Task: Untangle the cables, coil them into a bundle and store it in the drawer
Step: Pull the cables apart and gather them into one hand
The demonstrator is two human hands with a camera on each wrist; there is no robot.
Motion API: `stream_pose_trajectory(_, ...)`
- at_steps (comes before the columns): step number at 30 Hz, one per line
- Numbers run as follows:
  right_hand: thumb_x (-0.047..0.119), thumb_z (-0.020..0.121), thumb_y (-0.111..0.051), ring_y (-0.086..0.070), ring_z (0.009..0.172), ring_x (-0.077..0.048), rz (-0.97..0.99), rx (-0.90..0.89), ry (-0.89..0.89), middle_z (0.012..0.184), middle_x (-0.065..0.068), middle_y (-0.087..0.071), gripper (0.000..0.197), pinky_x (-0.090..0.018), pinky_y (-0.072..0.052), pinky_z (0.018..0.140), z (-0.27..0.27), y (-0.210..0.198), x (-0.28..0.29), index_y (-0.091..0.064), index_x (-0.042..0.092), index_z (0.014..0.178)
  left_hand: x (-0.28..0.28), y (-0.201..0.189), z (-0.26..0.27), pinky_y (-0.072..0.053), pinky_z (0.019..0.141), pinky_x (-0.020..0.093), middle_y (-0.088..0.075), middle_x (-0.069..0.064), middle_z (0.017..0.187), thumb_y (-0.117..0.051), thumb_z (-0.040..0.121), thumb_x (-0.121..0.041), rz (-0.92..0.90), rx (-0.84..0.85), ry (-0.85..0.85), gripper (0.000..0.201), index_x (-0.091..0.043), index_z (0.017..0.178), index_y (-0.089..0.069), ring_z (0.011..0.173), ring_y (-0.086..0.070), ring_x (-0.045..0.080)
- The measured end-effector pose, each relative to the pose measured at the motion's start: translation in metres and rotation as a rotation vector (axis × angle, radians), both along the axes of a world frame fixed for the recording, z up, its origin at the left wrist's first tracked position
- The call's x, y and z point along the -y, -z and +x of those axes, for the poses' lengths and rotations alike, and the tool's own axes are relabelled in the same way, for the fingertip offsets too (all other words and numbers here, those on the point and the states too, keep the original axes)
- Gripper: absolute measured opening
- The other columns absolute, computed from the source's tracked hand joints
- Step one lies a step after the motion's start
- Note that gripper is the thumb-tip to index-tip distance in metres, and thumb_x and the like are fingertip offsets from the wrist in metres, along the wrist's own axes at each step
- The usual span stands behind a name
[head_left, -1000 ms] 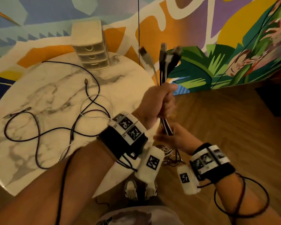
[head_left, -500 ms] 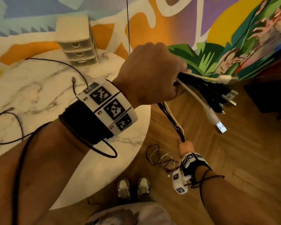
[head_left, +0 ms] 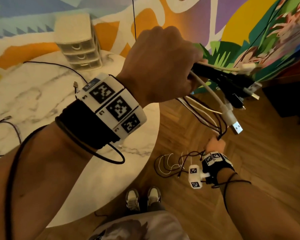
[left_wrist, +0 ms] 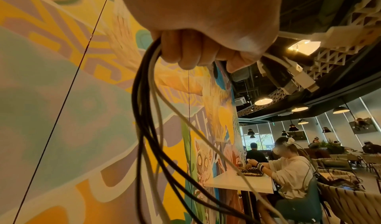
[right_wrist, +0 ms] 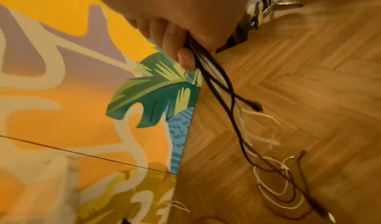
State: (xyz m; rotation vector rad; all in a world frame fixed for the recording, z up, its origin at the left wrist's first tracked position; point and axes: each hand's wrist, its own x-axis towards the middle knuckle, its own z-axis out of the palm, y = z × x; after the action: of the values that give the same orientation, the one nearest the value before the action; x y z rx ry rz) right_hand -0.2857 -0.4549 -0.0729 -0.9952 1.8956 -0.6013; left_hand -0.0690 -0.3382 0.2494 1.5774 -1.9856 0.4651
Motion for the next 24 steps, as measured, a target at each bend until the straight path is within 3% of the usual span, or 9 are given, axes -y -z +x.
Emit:
stream_pose_trajectory(3,0.027,0.096,-0.048,-0.058,0.101,-0.042,-0.033,-0.121,-0.134,0.107,-0.029,-0.063,0.041,-0.043,-0.044,0.082,0.003,-0.008,-0.007,-0.061,-0.008,0.113,0.006,0.003,-0.001,-0.005,0.052,0.015,-0.003,-0.023,0.054,-0.058,0.083,-0.03,-0.057,-0.103,0.022,0.029,-0.018,0.057,-0.055,0.044,-0.005,-0.004)
stream_pose_trajectory(6,0.03,0.09,-0.058,-0.061,0.101,-0.039,0.142,-0.361,-0.576,0.11,-0.022,-0.066,0.035,-0.039,-0.048,0.082,-0.004,0.006,-0.016,-0.065,0.002,0.109,0.011,0.015,-0.013,-0.011,0.046,0.011,-0.011,-0.022,0.048,-0.053,0.085,-0.035,-0.026,-0.336,0.016,0.039,-0.028,0.055,-0.028,0.04,-0.014,-0.004)
stream_pose_trajectory(8,0.035,0.082,-0.065,-0.063,0.095,-0.033,0.258,-0.433,-0.84,0.109,-0.013,-0.068,0.036,-0.035,-0.052,0.08,-0.006,0.009,-0.019,-0.064,0.01,0.108,0.018,0.036,-0.024,-0.022,0.042,0.012,-0.018,-0.019,0.042,-0.053,0.088,-0.029,0.058,-0.57,-0.033,0.048,-0.03,0.049,-0.025,0.038,-0.021,0.001)
stream_pose_trajectory(13,0.025,0.081,-0.068,-0.047,0.123,-0.033,0.199,-0.515,-1.199,0.134,-0.011,-0.047,0.067,-0.04,-0.042,0.101,0.019,-0.038,-0.021,-0.038,0.013,0.139,0.037,0.105,-0.04,-0.02,0.046,0.026,-0.027,-0.007,0.042,-0.054,0.094,-0.028,0.367,-1.122,-0.221,0.052,-0.022,0.047,-0.032,0.038,-0.025,0.009)
stream_pose_trajectory(15,0.025,0.081,-0.063,-0.042,0.129,-0.03,-0.021,-0.305,-1.21,0.138,-0.008,-0.045,0.062,-0.042,-0.04,0.104,0.031,-0.065,-0.02,-0.041,0.016,0.138,0.039,0.125,-0.042,-0.026,0.051,0.03,-0.032,-0.002,0.047,-0.056,0.093,-0.031,0.497,-1.227,-0.277,0.046,-0.019,0.053,-0.035,0.042,-0.03,0.01)
stream_pose_trajectory(19,0.006,0.084,-0.05,-0.061,0.106,-0.015,-0.022,0.809,-0.79,0.12,-0.004,-0.061,0.042,-0.026,-0.052,0.08,0.05,-0.126,-0.027,-0.053,0.01,0.126,0.027,0.156,-0.042,-0.04,0.063,0.027,-0.051,-0.002,0.065,-0.059,0.088,-0.016,0.754,-1.057,-0.274,0.015,-0.017,0.074,-0.054,0.06,-0.048,0.012)
stream_pose_trajectory(20,0.014,0.084,-0.05,-0.063,0.102,-0.016,0.008,0.891,-0.778,0.117,-0.005,-0.064,0.039,-0.023,-0.051,0.077,0.056,-0.142,-0.03,-0.056,0.009,0.123,0.022,0.159,-0.045,-0.046,0.071,0.028,-0.06,0.002,0.078,-0.057,0.089,-0.015,0.779,-1.015,-0.215,0.005,-0.012,0.089,-0.061,0.072,-0.057,0.016)
stream_pose_trajectory(21,0.024,0.084,-0.053,-0.063,0.102,-0.015,0.021,0.835,-0.829,0.116,-0.004,-0.066,0.037,-0.024,-0.05,0.077,0.061,-0.151,-0.033,-0.061,0.014,0.119,0.016,0.16,-0.049,-0.049,0.081,0.029,-0.066,0.007,0.094,-0.055,0.09,-0.015,0.785,-1.006,-0.172,0.018,-0.008,0.105,-0.062,0.086,-0.061,0.02)
stream_pose_trajectory(24,0.045,0.09,-0.052,-0.061,0.111,-0.017,0.062,0.614,-0.971,0.112,0.003,-0.07,0.033,-0.036,-0.046,0.097,0.072,-0.158,-0.039,-0.073,0.023,0.104,0.003,0.159,-0.066,-0.037,0.097,0.015,-0.054,0.01,0.123,-0.047,0.093,-0.002,0.785,-1.009,-0.093,0.04,0.002,0.132,-0.044,0.116,-0.05,0.018)
